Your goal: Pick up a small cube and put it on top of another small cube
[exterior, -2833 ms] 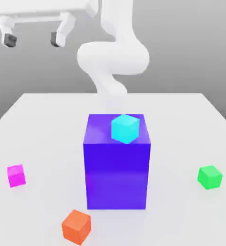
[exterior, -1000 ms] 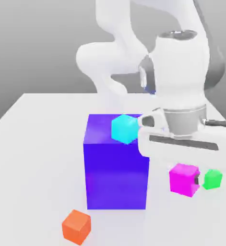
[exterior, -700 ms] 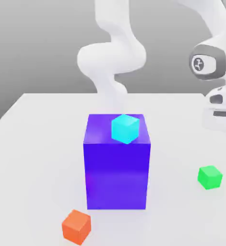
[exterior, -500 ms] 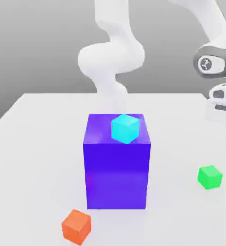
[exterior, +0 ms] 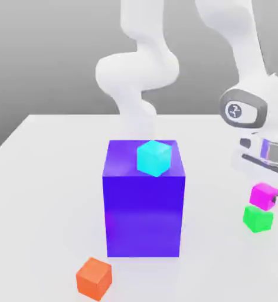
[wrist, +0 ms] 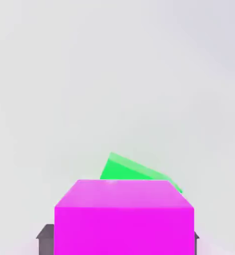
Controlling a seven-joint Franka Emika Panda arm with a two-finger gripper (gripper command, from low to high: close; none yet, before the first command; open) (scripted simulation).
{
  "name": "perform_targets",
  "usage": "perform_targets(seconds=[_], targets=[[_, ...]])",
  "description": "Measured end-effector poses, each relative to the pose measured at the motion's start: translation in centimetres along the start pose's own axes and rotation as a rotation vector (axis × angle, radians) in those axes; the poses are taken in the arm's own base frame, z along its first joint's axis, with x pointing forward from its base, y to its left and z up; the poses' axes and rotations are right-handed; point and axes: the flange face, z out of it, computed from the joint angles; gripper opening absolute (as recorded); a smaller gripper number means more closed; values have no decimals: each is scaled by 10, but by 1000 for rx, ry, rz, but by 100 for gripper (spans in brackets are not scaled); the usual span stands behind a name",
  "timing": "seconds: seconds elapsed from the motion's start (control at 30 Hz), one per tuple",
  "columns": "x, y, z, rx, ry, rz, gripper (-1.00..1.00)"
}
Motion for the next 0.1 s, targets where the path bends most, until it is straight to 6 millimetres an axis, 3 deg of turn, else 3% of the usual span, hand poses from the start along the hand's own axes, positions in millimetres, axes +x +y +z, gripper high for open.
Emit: perform_targets(seconds=[0.03,0.1], targets=[[1,1,5,-2,1,-1,100],[1,1,5,-2,1,-1,100]])
